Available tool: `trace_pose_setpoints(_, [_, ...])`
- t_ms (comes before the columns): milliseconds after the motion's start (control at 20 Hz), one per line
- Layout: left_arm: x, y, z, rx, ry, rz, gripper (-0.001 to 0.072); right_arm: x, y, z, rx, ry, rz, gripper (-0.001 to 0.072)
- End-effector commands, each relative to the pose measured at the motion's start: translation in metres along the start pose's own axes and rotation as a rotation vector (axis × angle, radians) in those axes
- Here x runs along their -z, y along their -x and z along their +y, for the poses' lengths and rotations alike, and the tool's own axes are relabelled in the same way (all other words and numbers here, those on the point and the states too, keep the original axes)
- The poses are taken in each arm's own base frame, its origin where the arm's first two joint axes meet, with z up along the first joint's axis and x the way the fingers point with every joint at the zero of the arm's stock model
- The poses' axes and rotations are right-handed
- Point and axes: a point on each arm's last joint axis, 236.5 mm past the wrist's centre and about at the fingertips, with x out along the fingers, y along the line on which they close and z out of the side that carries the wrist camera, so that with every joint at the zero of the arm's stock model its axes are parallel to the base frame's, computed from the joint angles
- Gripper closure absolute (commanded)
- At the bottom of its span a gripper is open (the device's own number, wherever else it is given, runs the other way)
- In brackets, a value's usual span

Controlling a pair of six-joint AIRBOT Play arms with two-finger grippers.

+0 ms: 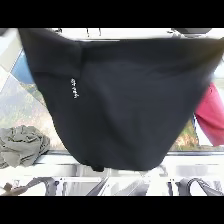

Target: Fold the shirts.

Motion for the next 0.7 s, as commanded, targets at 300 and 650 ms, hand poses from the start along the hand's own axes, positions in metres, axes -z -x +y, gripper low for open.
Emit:
trace_pose_setpoints(300, [0.105,-0.182,0.097,-0.072,0.061,0.137,0.0365,0.113,-0.125,-0.23,0.526,-0.103,0.025,0.0344])
trace_pose_setpoints(650, [0.137,-0.081,0.101,0.038,0.422,0.431,0.0379,0.061,-0.092,-0.115,0.143,0.003,0.145,0.0284])
